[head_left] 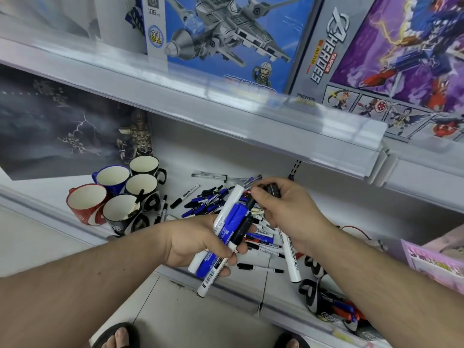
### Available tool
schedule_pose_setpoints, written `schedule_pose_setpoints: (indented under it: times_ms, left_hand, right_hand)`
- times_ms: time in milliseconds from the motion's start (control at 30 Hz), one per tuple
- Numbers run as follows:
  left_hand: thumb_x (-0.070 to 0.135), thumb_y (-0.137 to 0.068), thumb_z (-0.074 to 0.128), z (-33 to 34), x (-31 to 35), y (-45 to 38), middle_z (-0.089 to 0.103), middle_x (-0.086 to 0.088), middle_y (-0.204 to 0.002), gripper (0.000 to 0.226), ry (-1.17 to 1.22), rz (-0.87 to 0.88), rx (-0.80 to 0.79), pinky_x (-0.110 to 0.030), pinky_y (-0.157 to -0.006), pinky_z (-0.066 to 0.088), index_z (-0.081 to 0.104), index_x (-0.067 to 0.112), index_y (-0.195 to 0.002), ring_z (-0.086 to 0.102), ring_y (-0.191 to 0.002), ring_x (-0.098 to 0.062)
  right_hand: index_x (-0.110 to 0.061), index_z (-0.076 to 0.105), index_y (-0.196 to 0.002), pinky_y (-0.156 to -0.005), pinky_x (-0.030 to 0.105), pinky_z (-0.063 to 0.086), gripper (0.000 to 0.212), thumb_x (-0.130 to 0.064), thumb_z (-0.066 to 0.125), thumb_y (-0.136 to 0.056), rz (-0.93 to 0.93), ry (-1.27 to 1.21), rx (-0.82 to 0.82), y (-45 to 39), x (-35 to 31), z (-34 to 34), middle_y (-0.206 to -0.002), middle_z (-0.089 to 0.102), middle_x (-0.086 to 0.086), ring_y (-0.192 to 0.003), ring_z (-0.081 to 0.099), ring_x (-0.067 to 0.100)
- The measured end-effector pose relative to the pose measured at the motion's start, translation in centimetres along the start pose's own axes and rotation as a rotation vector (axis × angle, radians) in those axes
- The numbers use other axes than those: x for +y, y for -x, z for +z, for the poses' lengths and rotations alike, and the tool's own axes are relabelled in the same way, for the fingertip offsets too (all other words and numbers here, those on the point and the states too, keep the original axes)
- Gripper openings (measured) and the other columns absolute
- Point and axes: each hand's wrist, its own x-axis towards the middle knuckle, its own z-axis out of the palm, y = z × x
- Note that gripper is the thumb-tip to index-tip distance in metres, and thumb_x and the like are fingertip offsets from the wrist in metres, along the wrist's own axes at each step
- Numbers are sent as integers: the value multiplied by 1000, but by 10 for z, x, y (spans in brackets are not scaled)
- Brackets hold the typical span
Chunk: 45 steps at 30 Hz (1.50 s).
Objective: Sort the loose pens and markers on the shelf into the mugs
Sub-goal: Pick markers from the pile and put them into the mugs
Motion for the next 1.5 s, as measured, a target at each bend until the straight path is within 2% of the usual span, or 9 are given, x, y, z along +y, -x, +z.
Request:
schedule_pose_setpoints:
  times_ms: [233,400,667,800,900,1067,1300,1400,1500]
  left_hand:
    - [-9,-68,62,-5,3,-8,70,-11,-90,58,108,52,76,-40,-67,54,58,7,-124,61,-69,-23]
    - [-15,-85,54,1,9,-16,72,-9,-77,31,61,64,160,-36,-61,57,59,3,-109,64,-66,-20]
    - [-11,-91,54,40,-14,-64,76,-6,-98,32,37,0,291,-38,-68,59,64,6,-116,70,-78,-19]
    - [-12,-91,54,70,-14,-83,76,-6,-100,30,-23,-24,229,-42,-82,57,67,9,-107,72,-83,-18]
    - [-12,-91,55,82,-13,-92,76,-3,-96,32,-49,-27,217,-43,-87,55,66,11,-111,72,-85,-17]
    - [-10,-90,56,101,-14,-97,77,-3,-96,32,-80,-21,202,-46,-86,57,66,10,-112,73,-85,-18]
    - [-9,-90,58,110,-10,-95,76,-2,-98,33,-83,18,176,-41,-79,58,66,14,-112,73,-93,-20]
    - [-10,-90,58,106,-14,-100,76,-3,-98,34,-106,2,197,-45,-85,57,65,13,-114,73,-94,-21]
    - [-10,-89,58,109,-15,-105,77,-2,-95,35,-145,-11,202,-39,-77,58,63,11,-117,73,-90,-19]
  right_hand:
    - [-11,68,-93,-42,20,33,17,-1,55,-94,7,-20,212,-5,-5,-40,-67,59,2,-39,44,3]
    - [-19,70,-89,-43,23,30,29,6,55,-92,-38,129,232,-1,10,-73,-59,55,-7,-42,37,8]
    - [-21,70,-95,-48,27,32,21,-3,59,-92,-46,340,423,38,26,-158,-74,71,1,-48,39,17]
    - [-13,70,-96,-49,12,44,16,-1,60,-92,71,504,505,76,56,-198,-82,70,9,-54,59,6]
    - [-29,69,-90,-76,14,46,21,-8,66,-89,142,718,492,97,88,-217,-93,72,0,-86,65,16]
    - [-26,70,-91,-53,9,39,17,-10,63,-90,209,847,461,105,101,-233,-75,67,-6,-64,56,11]
    - [-34,67,-84,-59,26,44,22,-13,60,-86,213,812,600,94,89,-255,-74,66,-9,-64,59,19]
    - [-25,72,-91,-62,27,41,19,-11,59,-86,287,892,566,97,93,-264,-80,68,-1,-69,58,22]
    - [-25,72,-95,-60,23,37,21,-12,57,-89,376,1079,482,103,101,-264,-82,64,-3,-73,54,17]
